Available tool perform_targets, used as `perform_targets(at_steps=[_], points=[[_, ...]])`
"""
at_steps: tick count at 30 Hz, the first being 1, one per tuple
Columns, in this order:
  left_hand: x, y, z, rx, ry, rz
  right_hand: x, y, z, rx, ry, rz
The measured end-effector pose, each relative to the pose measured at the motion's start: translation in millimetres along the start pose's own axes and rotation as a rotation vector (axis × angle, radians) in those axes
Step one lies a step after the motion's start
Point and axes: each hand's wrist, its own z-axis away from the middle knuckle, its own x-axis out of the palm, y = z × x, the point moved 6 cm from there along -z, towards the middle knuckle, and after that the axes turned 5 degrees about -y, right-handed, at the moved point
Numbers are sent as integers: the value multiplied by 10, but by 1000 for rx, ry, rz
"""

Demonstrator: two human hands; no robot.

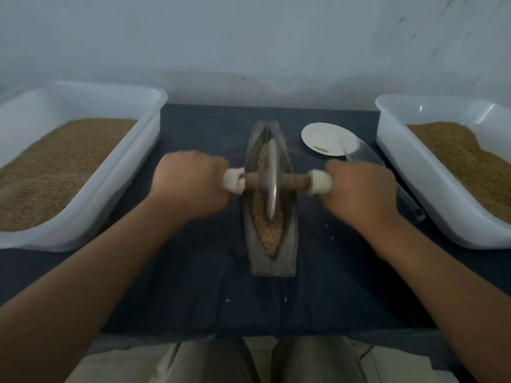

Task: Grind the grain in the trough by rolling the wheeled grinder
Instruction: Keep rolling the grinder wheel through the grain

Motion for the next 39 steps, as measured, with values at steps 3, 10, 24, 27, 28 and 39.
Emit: perform_targets(at_steps=[3,10,24,27,28,39], points=[[12,-4,278,49,85,36,-67,14,247,-85,-5,-43],[188,-118,-549,-100,-9,11,268,62,-548,71,-42,-31],[118,-46,-70,-28,21,-3,76,49,-85,-32,16,-16],[206,-104,-408,-119,-30,21,193,46,-482,12,22,-6],[223,-117,-487,-143,-39,33,210,43,-579,19,22,-9],[161,-47,-25,-49,-4,-27,17,-12,19,-39,-1,21]])
